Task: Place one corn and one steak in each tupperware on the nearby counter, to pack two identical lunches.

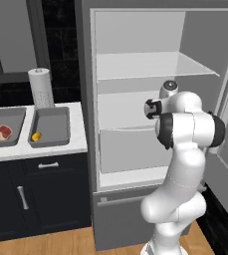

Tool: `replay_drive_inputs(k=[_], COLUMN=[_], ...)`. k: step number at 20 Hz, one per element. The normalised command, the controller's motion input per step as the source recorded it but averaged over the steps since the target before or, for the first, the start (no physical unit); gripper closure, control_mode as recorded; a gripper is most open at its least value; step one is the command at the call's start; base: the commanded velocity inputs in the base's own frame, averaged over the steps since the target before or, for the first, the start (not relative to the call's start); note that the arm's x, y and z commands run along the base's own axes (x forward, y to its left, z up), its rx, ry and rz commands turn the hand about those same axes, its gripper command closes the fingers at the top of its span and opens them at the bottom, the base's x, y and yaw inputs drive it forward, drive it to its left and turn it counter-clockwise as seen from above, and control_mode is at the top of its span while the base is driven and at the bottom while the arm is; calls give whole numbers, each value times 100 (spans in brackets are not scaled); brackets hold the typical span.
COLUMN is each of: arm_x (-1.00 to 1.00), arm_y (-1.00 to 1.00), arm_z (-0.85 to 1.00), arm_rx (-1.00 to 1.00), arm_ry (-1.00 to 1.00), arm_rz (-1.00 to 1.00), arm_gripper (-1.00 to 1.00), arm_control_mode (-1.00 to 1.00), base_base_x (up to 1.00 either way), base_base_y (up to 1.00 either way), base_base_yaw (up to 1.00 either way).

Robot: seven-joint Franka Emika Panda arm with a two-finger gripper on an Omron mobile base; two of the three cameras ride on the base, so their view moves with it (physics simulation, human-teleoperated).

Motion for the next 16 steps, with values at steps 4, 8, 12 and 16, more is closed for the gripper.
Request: replay_drive_inputs(k=[4, 8, 12, 16], arm_x=[24, 22, 21, 21], arm_y=[-5, -9, -7, -3], arm_z=[-9, -8, -5, -5], arm_rx=[0, 0, 0, 0], arm_ry=[0, 0, 0, 0], arm_rz=[0, 0, 0, 0], arm_gripper=[-100, -100, -100, -100], arm_control_mode=[-100, -100, -100, -100], base_base_x=[0, 0, 0, 0], base_base_y=[0, 0, 0, 0], base_base_yaw=[0, 0, 0, 0])
